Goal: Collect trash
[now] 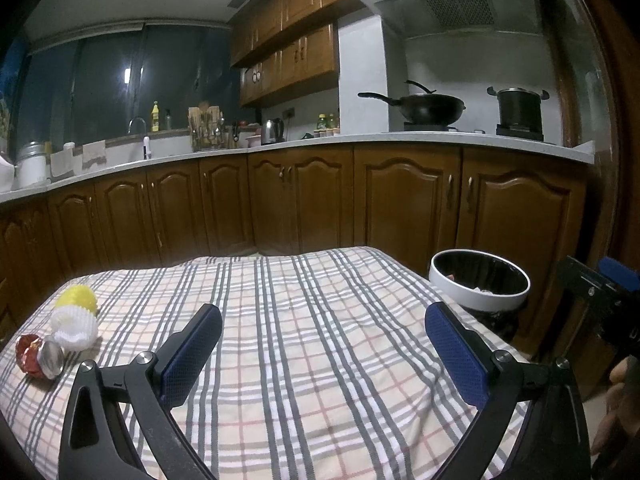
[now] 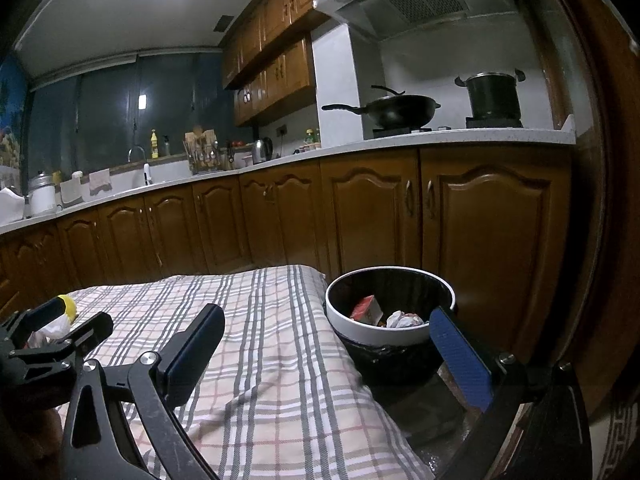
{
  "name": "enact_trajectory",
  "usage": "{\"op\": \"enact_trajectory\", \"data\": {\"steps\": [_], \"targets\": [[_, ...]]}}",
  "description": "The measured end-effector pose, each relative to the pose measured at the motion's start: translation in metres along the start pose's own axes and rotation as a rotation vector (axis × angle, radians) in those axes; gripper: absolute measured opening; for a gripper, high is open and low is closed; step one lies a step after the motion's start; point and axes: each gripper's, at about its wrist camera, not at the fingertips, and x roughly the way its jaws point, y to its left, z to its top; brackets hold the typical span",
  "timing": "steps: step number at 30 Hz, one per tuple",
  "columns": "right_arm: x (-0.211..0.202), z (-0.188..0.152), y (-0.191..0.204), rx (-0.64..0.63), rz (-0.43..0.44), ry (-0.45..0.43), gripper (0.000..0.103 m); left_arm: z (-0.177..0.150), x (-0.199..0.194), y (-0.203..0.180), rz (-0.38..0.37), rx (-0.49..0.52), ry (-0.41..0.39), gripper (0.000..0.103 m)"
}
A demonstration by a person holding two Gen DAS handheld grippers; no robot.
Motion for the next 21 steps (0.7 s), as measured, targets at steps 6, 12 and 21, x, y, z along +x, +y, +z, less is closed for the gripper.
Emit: {"op": "enact_trajectory", "data": {"steps": [6,12,21], "targets": [[0.0013,-0.0004,0.0004,-0.003,0.003,-0.001,0.103,0.0000,0.0006,0.0004,-0.004,-0.001,0.002,0.102],[0.0019,0.0003,-0.0003,-0.005,0.003,0.002,0.103,0.0009,0.0008,0.0014,-0.005,-0.002,0.005,0.102],[0.0016,0.0003,-0.0003,-0.005,0.003,0.001,0.103,0.0014,0.0012,0.0017,-0.007,-0.005,0.008,0.102]]}}
